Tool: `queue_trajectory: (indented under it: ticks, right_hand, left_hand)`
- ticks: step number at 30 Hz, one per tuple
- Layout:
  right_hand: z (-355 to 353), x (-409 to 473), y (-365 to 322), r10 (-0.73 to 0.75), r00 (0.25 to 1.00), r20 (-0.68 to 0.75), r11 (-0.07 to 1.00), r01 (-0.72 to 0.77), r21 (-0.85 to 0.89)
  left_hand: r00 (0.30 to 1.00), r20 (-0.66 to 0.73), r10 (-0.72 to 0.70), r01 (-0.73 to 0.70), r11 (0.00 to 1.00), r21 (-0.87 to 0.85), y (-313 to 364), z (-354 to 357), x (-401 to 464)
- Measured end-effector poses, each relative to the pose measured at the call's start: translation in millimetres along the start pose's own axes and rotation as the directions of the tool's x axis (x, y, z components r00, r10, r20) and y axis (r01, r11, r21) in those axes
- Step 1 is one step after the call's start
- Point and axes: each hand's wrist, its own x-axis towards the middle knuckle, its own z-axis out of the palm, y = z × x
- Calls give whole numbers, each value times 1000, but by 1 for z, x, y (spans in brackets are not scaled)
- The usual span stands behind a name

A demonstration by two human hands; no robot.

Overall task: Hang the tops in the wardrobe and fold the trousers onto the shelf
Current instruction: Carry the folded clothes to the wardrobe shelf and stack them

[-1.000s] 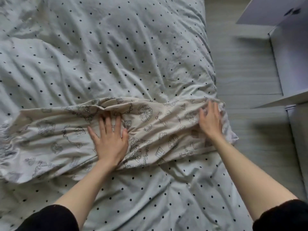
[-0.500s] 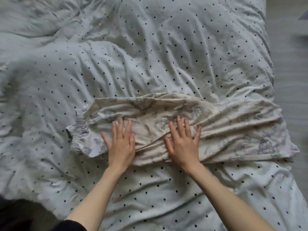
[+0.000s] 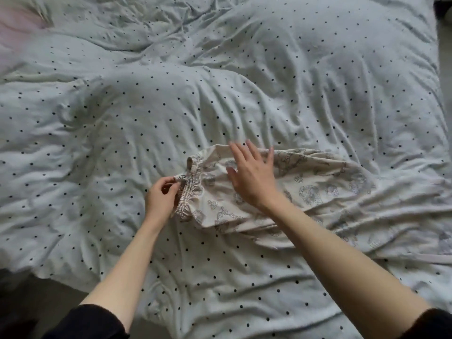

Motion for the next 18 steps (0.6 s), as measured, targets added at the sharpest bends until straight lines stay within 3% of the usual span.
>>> queue_trajectory:
  ticks: [2,6,11,13,15,18]
  right_hand:
    - [1,36,-22,-30,994,109,998,36,-54]
    - [4,78,-51,114,930,349,993,-91,-81]
    - [-4,83,-70,5,983,186,978,-44,202]
    - [-11,85,-80,-50,979,196,961,-6,275]
    - [-13,96,-90,-60,977,206,965,4,263]
    - [-6,114,-102,4,975,220,980,-48,193]
  left_hand:
    - [999,42,22,-21,1000,-17,-6,-5,9]
    - [990,144,3,11,995,-95,-11,-17,33]
    - [976,213,42,-6,986,-167,-3,-37,84]
    - [965,257,57,-15,986,-165,3,-38,97]
    - [951,304,45,18,979,-202,4,-37,107]
    - [917,396,-48,201,914,-353,-4,-37,106]
